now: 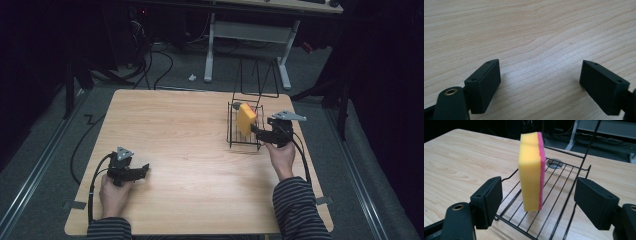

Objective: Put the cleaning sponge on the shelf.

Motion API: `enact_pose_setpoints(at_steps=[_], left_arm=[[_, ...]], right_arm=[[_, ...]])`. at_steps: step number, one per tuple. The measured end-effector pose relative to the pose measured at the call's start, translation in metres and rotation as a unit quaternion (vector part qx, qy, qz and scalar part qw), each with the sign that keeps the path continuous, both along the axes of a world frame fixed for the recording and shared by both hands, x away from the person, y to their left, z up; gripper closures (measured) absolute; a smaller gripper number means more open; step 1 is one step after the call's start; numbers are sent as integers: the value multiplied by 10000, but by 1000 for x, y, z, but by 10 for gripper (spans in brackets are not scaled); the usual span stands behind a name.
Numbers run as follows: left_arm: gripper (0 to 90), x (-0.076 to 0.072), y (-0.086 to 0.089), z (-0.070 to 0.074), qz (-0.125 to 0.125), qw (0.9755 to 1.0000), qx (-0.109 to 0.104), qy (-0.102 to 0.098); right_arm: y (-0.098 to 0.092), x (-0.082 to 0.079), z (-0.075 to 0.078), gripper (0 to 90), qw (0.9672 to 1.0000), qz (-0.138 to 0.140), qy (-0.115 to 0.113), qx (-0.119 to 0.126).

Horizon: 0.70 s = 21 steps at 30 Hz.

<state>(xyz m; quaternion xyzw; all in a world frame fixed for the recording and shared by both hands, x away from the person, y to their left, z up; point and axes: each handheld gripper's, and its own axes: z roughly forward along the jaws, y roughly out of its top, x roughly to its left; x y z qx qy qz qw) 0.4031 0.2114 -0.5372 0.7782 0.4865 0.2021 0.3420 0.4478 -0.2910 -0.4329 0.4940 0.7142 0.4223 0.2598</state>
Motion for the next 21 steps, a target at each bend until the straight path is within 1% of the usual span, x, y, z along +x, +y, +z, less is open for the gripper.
enact_pose_setpoints(at_steps=[2, 3, 4, 11, 17, 21], left_arm=[[176, 0, 0, 0, -1, 10000, 0, -1], [176, 0, 0, 0, -1, 10000, 0, -1], [176, 0, 0, 0, -1, 10000, -1, -1], [176, 0, 0, 0, -1, 10000, 2, -1], [176, 0, 0, 0, -1, 10000, 1, -1], [176, 0, 0, 0, 0, 10000, 1, 0]], right_arm=[[-4, -4, 0, 233, 10000, -33, 48, 49], [-6, -5, 1, 233, 10000, -24, 42, 16], [-8, -7, 2, 233, 10000, -35, 22, -20], [-13, -16, 12, 238, 10000, -34, -91, 8], [-17, -21, 16, 243, 9999, -48, -136, -6], [-19, -25, 19, 247, 9998, -74, -159, 43]])
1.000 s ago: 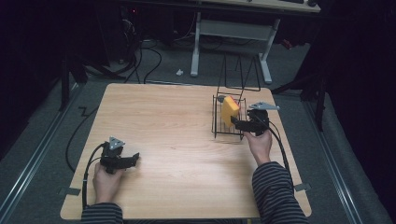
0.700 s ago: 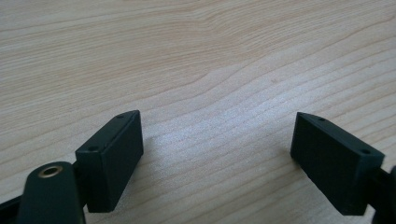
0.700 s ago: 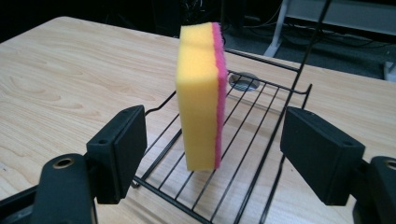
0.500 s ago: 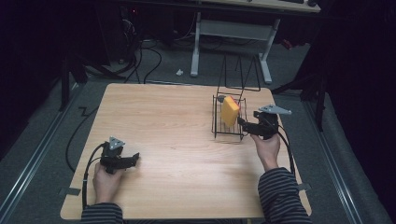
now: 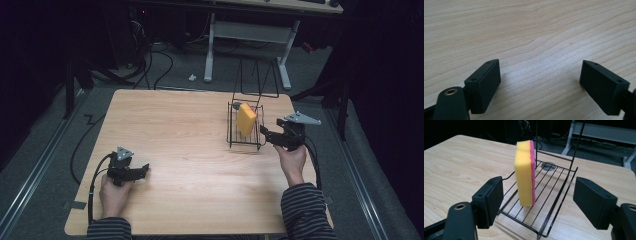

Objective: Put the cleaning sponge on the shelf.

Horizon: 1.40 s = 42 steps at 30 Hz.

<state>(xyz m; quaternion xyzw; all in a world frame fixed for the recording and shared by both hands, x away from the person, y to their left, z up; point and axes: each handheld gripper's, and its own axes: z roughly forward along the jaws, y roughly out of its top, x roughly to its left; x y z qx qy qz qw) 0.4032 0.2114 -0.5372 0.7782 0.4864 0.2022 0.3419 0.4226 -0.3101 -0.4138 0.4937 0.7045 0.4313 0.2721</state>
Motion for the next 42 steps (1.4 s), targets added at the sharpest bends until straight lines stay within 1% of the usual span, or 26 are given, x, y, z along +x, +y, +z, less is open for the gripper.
enact_pose_setpoints(at_steps=[4, 7, 12, 14, 22, 25, 30, 36, 38, 42], left_arm=[[176, 0, 0, 0, 4, 10000, 0, -5], [176, 0, 0, 0, 0, 10000, 0, -1], [176, 0, 0, 0, 0, 10000, 0, -1], [175, 0, 0, 0, 0, 10000, 0, -1], [175, 0, 0, 0, 3, 10000, 1, -5], [176, 0, 0, 0, -1, 10000, 0, -1], [175, 0, 0, 0, 0, 10000, 0, -1], [176, 0, 0, 0, 0, 10000, 2, -1], [175, 0, 0, 0, 0, 10000, 1, -1], [175, 0, 0, 0, 0, 10000, 2, -1]], right_arm=[[-2, -5, 3, 251, 10000, 1, -58, 7], [-6, -10, 3, 272, 9998, -41, -175, 112], [-14, -15, 2, 271, 9998, -110, -103, 108], [-17, -18, 3, 272, 9996, -125, -165, 181], [-29, -30, 3, 273, 9992, -220, -211, 249], [-33, -35, 6, 274, 9989, -229, -292, 303], [-37, -45, 8, 274, 9984, -245, -374, 338], [-42, -54, 7, 275, 9981, -246, -400, 405], [-42, -58, 6, 275, 9978, -237, -452, 412], [-44, -63, 4, 276, 9975, -246, -482, 444]])
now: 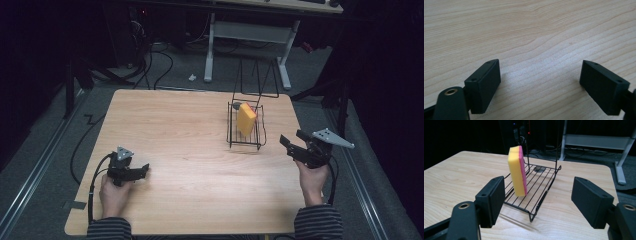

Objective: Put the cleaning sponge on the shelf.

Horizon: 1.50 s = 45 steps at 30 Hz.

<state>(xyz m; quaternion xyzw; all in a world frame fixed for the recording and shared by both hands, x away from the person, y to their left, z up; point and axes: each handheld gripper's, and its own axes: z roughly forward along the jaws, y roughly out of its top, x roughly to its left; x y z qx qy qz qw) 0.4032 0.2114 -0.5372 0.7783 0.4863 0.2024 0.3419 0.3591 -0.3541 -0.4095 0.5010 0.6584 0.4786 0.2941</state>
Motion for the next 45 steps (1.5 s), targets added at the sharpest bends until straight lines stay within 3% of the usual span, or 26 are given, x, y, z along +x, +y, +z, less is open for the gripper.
enact_pose_setpoints(at_steps=[26, 45], left_arm=[[175, 0, 0, 0, 0, 10000, 1, 0], [174, 0, 0, 0, -3, 10000, 16, 1]], right_arm=[[-2, -26, -24, 296, 9998, -29, -18, 192], [11, -29, -47, 305, 9995, 134, 103, 252]])
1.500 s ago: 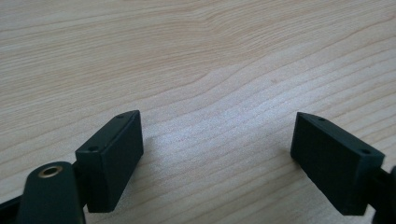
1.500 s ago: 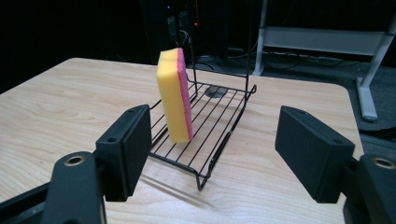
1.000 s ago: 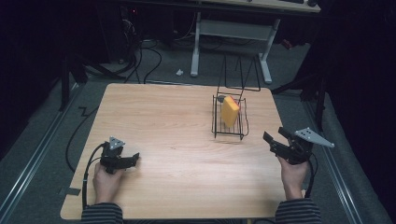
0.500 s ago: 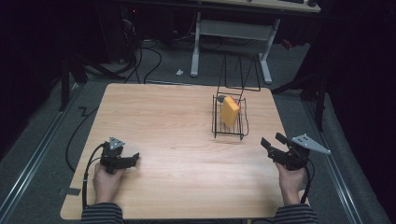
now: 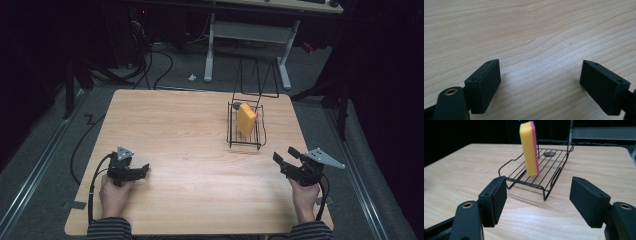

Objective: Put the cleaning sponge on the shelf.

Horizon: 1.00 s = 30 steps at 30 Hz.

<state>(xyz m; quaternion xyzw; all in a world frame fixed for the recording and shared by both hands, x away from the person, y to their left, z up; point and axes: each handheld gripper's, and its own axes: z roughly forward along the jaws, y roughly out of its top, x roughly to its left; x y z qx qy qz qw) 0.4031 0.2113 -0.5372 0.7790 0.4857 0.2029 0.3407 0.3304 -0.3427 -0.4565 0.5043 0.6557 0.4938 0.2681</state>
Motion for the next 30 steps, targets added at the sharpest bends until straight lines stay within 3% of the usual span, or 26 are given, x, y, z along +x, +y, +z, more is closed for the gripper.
enact_pose_setpoints(at_steps=[9, 30], left_arm=[[174, 0, 0, 0, 4, 10000, -7, -4], [175, 0, 0, 0, 4, 10000, -9, -3]], right_arm=[[14, 6, -18, 305, 9995, 158, 215, -191], [24, 23, -32, 317, 9985, 246, 421, -248]])
